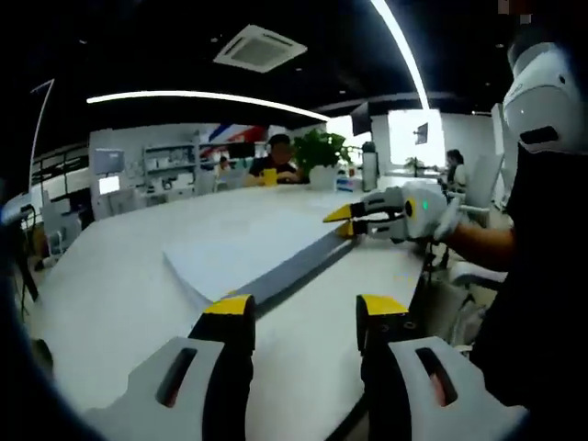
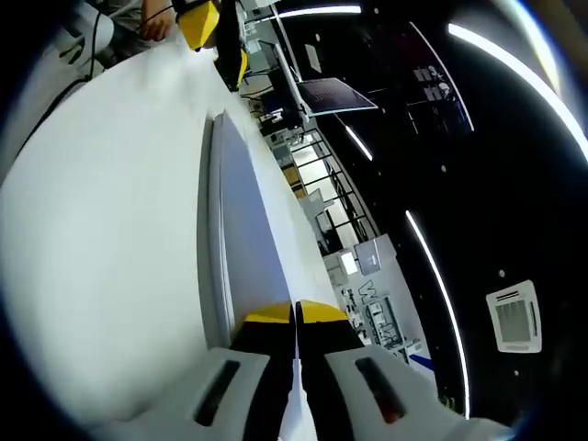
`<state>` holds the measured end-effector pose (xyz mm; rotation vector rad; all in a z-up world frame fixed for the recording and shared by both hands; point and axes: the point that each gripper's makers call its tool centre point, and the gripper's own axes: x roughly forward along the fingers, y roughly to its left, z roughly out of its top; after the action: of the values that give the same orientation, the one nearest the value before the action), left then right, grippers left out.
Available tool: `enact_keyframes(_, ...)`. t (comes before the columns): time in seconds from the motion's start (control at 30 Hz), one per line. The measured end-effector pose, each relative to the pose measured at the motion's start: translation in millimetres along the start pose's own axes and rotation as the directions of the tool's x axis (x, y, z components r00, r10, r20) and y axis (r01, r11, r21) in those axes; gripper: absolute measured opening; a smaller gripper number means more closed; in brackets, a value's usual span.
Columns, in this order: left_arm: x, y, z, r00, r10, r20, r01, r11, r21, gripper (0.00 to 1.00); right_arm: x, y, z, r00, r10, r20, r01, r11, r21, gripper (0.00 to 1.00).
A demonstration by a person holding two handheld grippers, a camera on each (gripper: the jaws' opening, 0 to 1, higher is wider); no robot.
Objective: Grasp the top corner of one sheet in the document stack and pull a single sheet out from the document stack, separating that one sheet from the rest and lifting it clear until the single sheet is fully removed from the stack
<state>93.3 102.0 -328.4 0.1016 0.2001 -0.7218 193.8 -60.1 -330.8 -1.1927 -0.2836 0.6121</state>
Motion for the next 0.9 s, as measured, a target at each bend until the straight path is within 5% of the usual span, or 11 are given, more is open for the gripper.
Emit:
enact_keyframes(0.43,-12,18.4,25.2,0.987,0.067,0.143,-0.065,0.998,-0.018,0.55,2,-2,0.1,1.0,-0.027,0.009,0.027,1.0,0.001,0.02)
enact_keyframes(0.53,-12,16.7,22.4,0.99,0.055,0.127,-0.054,0.998,-0.01,0.54,3,-2,-0.4,1.0,-0.023,0.012,0.023,1.0,0.018,0.02)
enact_keyframes(0.67,-11,7.1,19.5,0.994,0.006,0.107,-0.009,1.0,0.029,0.35,4,-2,-0.4,1.0,-0.023,0.015,0.022,0.999,0.027,0.02)
enact_keyframes(0.83,-4,3.6,19.5,0.995,0.009,0.098,-0.012,0.999,0.03,0.46,3,-2,-0.7,1.0,-0.024,0.018,0.023,0.999,0.038,0.02)
enact_keyframes(0.9,-4,5.5,10.4,0.999,0.017,0.049,-0.017,1.0,0.006,0.45,3,-2,-0.7,1.0,-0.025,0.018,0.024,0.999,0.04,0.02)
